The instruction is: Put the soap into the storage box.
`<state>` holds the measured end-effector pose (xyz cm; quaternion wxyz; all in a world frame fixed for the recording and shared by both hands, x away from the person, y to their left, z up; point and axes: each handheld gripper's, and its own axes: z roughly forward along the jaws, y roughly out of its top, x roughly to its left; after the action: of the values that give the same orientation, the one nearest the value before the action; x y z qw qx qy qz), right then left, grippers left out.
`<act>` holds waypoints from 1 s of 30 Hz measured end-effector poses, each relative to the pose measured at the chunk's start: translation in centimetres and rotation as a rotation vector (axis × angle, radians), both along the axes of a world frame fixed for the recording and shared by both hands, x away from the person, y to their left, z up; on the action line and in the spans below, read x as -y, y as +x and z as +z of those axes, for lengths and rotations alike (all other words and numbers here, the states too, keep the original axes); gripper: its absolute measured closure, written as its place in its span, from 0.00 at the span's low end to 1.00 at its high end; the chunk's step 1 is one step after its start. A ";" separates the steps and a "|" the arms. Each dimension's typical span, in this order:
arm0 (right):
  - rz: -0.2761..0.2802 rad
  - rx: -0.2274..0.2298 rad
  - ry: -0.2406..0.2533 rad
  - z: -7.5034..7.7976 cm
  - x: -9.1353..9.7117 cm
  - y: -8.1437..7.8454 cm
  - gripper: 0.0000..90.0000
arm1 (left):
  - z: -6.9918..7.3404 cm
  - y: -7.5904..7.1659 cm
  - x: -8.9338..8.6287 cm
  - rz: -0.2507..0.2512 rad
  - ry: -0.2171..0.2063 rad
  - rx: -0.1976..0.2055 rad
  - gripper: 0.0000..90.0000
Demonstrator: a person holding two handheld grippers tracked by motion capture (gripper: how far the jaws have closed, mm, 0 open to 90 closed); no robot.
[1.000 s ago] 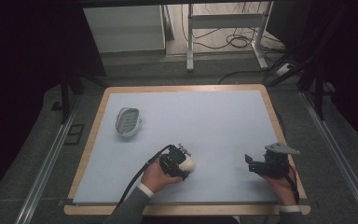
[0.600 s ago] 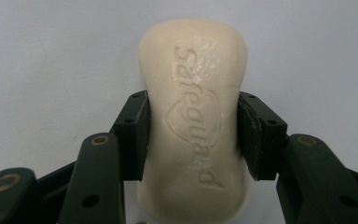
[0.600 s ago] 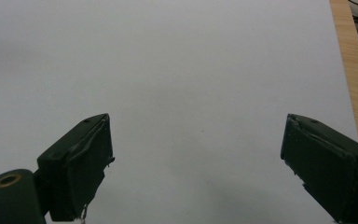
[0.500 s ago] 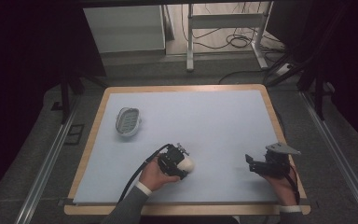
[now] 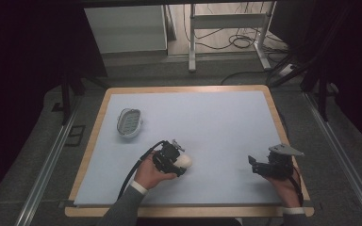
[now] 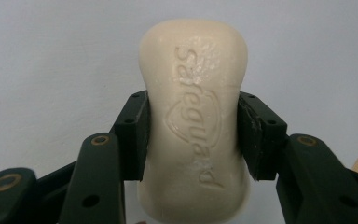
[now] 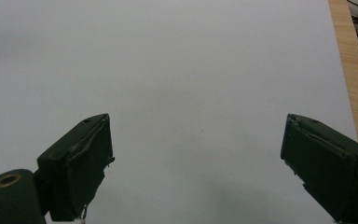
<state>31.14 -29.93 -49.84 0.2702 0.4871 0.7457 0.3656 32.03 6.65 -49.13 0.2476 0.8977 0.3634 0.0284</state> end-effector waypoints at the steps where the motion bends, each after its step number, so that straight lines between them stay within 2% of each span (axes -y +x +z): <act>1: 0.000 0.000 0.000 0.0 0.0 0.0 0.10 | 0.0 0.0 -0.1 0.000 -0.001 0.000 0.55; 13: -0.002 0.001 0.001 0.0 0.1 0.0 0.10 | 0.6 0.4 -0.7 0.008 -0.010 -0.005 0.55; 22: -0.001 -0.001 0.003 -0.1 0.2 0.1 0.10 | 0.8 1.2 -1.9 0.036 -0.030 -0.010 0.55; 30: -0.002 -0.002 0.001 -0.1 0.2 0.1 0.10 | 1.4 1.7 -3.0 0.059 -0.029 -0.003 0.55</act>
<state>31.21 -30.09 -49.92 0.2693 0.4883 0.7453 0.3654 33.75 9.66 -47.75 0.2591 0.8828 0.3906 0.0290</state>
